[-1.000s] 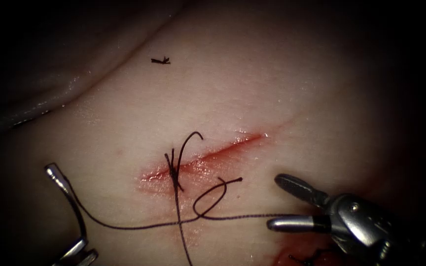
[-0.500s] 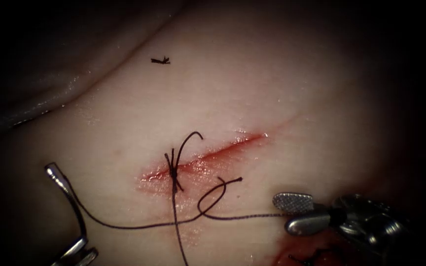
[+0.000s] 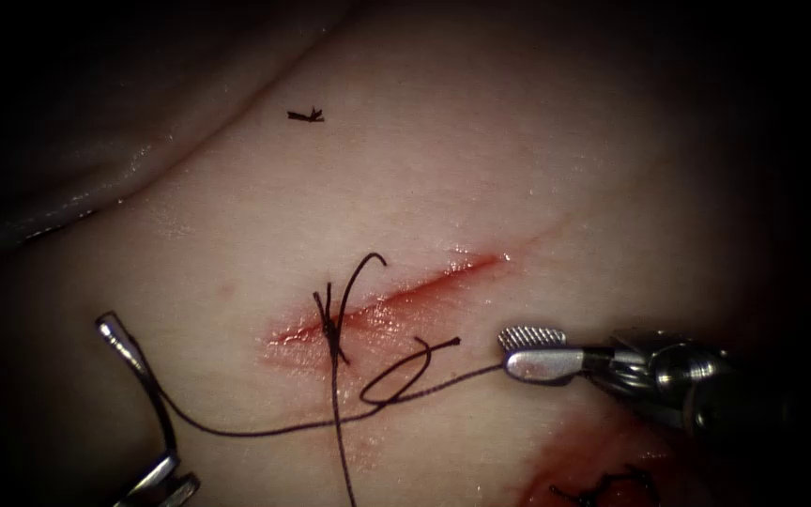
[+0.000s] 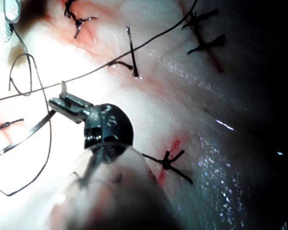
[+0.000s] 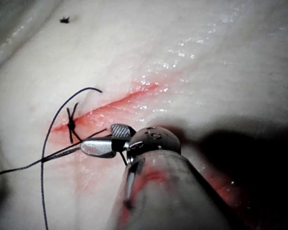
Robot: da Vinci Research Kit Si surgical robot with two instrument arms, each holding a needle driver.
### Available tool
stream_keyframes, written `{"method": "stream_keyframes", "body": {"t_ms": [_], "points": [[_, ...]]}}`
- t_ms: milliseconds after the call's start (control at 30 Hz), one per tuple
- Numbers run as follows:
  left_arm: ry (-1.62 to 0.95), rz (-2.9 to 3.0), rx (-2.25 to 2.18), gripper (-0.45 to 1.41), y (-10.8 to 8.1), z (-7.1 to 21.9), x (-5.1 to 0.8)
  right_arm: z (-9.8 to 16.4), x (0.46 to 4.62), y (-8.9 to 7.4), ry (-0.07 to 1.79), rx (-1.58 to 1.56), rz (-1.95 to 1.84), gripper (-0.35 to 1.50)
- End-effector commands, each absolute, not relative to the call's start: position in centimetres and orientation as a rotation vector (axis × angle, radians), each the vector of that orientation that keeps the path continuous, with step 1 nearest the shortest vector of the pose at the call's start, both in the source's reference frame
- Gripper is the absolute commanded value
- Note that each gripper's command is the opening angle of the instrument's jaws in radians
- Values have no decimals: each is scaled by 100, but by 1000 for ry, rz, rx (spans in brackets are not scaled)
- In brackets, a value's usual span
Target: Wound Closure
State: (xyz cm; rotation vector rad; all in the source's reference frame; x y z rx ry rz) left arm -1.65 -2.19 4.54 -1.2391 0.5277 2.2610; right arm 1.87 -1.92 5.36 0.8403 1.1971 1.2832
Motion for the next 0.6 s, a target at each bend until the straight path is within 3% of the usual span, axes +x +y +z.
{"method": "stream_keyframes", "body": {"t_ms": [33,233,400,600], "points": [[519,2265,-1240,-45,-226,460,-171,545,197,-202,1229,758,1202,123],[515,2270,-1241,-45,-227,462,-174,547,205,-204,1270,560,1040,116],[516,2270,-1240,-45,-227,462,-174,548,222,-200,1181,410,888,114],[515,2273,-1239,-45,-228,463,-173,549,231,-197,1165,422,880,114]]}}
